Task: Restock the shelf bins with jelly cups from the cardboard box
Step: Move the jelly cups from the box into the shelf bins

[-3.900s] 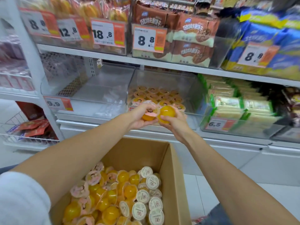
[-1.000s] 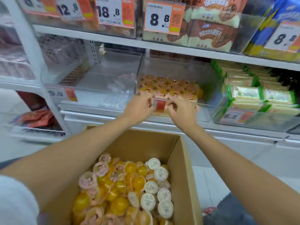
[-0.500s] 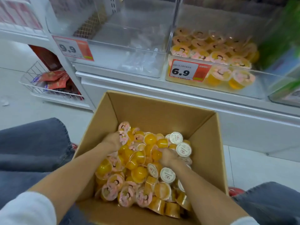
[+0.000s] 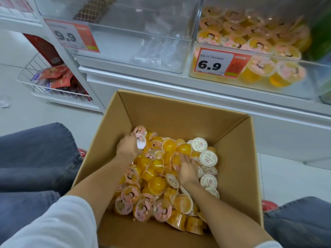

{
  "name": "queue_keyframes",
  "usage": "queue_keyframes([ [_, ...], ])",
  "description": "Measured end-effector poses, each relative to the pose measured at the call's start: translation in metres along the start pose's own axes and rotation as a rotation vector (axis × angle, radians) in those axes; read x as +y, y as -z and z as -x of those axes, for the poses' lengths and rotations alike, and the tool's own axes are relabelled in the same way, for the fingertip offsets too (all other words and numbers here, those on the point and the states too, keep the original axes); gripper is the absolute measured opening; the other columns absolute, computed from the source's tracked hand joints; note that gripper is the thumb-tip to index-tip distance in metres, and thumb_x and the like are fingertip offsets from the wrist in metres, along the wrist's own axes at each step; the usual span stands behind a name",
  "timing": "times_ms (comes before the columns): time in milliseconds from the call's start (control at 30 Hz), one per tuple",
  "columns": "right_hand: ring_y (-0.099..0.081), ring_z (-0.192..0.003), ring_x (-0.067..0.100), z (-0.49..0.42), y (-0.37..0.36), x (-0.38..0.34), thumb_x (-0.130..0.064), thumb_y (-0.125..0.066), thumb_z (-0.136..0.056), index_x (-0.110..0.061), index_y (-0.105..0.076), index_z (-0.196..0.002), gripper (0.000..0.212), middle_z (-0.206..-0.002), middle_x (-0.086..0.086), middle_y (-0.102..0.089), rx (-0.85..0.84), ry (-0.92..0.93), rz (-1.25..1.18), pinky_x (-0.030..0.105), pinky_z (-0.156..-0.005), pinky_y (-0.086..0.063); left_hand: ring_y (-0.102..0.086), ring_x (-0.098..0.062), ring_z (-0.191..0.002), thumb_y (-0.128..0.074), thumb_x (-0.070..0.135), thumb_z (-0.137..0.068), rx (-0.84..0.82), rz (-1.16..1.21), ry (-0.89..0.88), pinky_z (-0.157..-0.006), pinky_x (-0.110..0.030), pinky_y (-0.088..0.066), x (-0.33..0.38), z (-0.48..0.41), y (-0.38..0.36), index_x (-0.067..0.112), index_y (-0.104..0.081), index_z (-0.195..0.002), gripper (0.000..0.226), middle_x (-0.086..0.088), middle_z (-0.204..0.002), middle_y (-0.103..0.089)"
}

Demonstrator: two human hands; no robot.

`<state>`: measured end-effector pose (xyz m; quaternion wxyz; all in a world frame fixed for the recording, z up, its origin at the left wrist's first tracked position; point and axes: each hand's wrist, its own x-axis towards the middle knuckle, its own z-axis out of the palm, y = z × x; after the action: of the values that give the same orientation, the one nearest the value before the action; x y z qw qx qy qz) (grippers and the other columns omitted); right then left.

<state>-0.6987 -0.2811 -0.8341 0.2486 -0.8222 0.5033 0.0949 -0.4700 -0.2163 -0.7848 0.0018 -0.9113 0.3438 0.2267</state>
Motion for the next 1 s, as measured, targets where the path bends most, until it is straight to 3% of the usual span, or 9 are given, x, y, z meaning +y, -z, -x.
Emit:
queue_keyframes([
  [100, -0.047, -0.123, 0.033, 0.002, 0.028, -0.002, -0.038, -0.035, -0.102, -0.014, -0.027, -0.149, 0.054, -0.138, 0.013, -0.050, 0.108, -0.053, -0.250, 0.043, -0.099, -0.040, -0.060, -0.024, -0.091, -0.075, 0.047, -0.067, 0.034, 0.130, -0.032, -0.073, -0.032, -0.050, 0.015, 0.012, 0.022, 0.013, -0.052, -0.109, 0.058, -0.006, -0.103, -0.059],
  [233, -0.044, -0.132, 0.020, 0.006, 0.098, -0.016, -0.037, -0.029, -0.104, -0.023, -0.041, -0.145, 0.045, -0.144, 0.002, -0.048, 0.145, -0.066, -0.782, 0.031, -0.107, -0.033, -0.060, -0.018, -0.081, -0.075, 0.050, -0.060, 0.010, 0.313, -0.148, -0.067, -0.029, -0.051, 0.055, 0.031, 0.052, 0.015, -0.057, -0.098, 0.054, -0.002, -0.095, -0.060],
  [367, -0.054, -0.115, 0.018, 0.015, 0.175, -0.025, -0.040, -0.028, -0.100, -0.024, -0.060, -0.124, 0.043, -0.126, 0.005, -0.058, 0.237, 0.019, -0.918, 0.040, -0.105, -0.041, -0.063, -0.017, -0.085, -0.067, 0.055, -0.056, 0.025, 0.473, -0.297, -0.076, -0.034, -0.056, 0.112, 0.064, 0.086, 0.022, -0.056, -0.103, 0.059, 0.002, -0.095, -0.065],
  [467, -0.054, -0.076, 0.016, 0.032, 0.234, -0.029, -0.041, -0.035, -0.100, -0.019, -0.060, -0.088, 0.036, -0.085, 0.005, -0.059, 0.304, 0.040, -1.094, 0.037, -0.076, -0.049, -0.061, -0.008, -0.077, -0.072, 0.047, -0.067, 0.117, 0.563, -0.429, -0.066, -0.022, -0.045, 0.156, 0.089, 0.125, 0.029, -0.057, -0.095, 0.036, 0.009, -0.088, -0.066],
  [533, -0.055, -0.073, 0.011, 0.043, 0.268, -0.026, -0.040, -0.049, -0.098, -0.019, -0.059, -0.101, 0.023, -0.084, -0.003, -0.060, 0.318, 0.085, -1.166, 0.022, -0.063, -0.046, -0.057, -0.002, -0.072, -0.073, 0.045, -0.071, 0.171, 0.561, -0.518, -0.059, -0.017, -0.040, 0.180, 0.104, 0.156, 0.031, -0.057, -0.089, 0.028, 0.014, -0.078, -0.062],
  [600, -0.061, -0.082, 0.012, 0.050, 0.297, -0.019, -0.033, -0.066, -0.088, -0.020, -0.057, -0.115, 0.031, -0.096, -0.003, -0.065, 0.362, 0.152, -1.140, 0.016, -0.063, -0.047, -0.058, -0.003, -0.071, -0.072, 0.045, -0.074, 0.220, 0.535, -0.608, -0.058, -0.014, -0.042, 0.200, 0.114, 0.182, 0.032, -0.056, -0.089, 0.025, 0.016, -0.075, -0.060],
  [767, -0.054, -0.110, 0.018, 0.050, 0.376, 0.000, -0.039, -0.064, -0.086, -0.022, -0.043, -0.135, 0.056, -0.121, -0.008, -0.051, 0.685, 0.227, -0.880, 0.039, -0.092, -0.048, -0.062, -0.010, -0.086, -0.067, 0.058, -0.063, 0.388, 0.453, -0.756, -0.071, -0.024, -0.051, 0.247, 0.116, 0.241, 0.029, -0.058, -0.111, 0.058, 0.012, -0.092, -0.065],
  [900, -0.057, -0.096, 0.029, 0.028, 0.443, 0.026, -0.050, -0.051, -0.089, -0.013, -0.057, -0.112, 0.045, -0.095, 0.009, -0.063, 0.914, 0.070, -0.450, 0.034, -0.076, -0.043, -0.062, -0.018, -0.095, -0.065, 0.063, -0.066, 0.426, 0.421, -0.745, -0.080, -0.034, -0.054, 0.288, 0.094, 0.271, 0.023, -0.055, -0.122, 0.069, 0.005, -0.106, -0.066],
  [1000, -0.055, -0.098, 0.040, -0.010, 0.465, 0.046, -0.045, -0.048, -0.092, -0.001, -0.059, -0.098, 0.046, -0.093, 0.021, -0.064, 0.860, -0.046, -0.107, 0.039, -0.073, -0.041, -0.062, -0.022, -0.100, -0.066, 0.061, -0.068, 0.390, 0.428, -0.706, -0.083, -0.035, -0.053, 0.315, 0.070, 0.269, 0.021, -0.053, -0.127, 0.072, 0.001, -0.113, -0.065],
])
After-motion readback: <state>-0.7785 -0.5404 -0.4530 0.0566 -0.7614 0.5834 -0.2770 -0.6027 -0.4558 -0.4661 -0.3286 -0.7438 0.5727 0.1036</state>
